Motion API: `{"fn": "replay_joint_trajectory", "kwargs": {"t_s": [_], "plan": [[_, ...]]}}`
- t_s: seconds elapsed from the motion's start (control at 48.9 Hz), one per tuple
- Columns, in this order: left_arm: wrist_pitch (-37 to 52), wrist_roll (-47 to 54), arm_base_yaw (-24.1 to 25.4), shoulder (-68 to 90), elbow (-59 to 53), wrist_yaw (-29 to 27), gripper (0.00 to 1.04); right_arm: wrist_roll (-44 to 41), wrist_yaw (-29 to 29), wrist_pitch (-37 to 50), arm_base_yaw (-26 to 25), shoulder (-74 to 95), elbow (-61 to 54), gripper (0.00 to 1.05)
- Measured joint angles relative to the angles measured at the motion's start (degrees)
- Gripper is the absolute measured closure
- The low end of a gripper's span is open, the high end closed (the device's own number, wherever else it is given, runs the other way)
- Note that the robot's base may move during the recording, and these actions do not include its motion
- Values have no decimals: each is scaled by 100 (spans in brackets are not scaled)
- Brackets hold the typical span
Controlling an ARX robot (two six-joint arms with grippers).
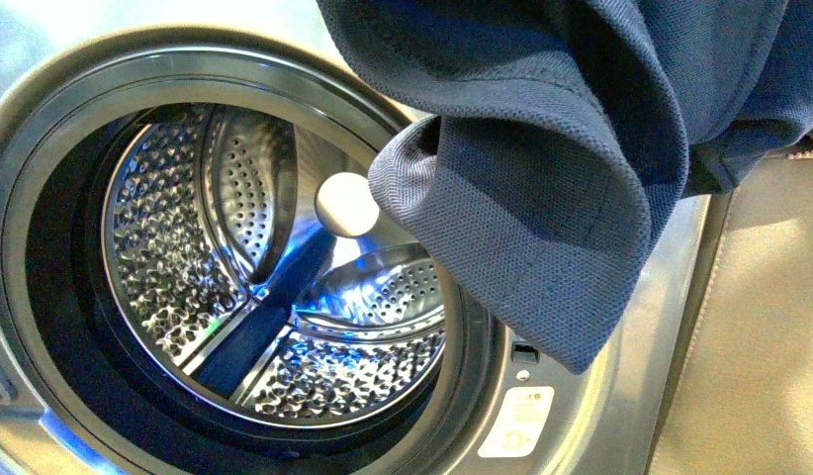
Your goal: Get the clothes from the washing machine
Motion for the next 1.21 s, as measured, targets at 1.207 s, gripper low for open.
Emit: {"fn": "replay_joint_trajectory", "kwargs": {"t_s": [1.207], "plan": [[0, 0, 0, 0, 0, -13, 98, -590, 1755, 348, 2649, 1893, 793, 8]]}}
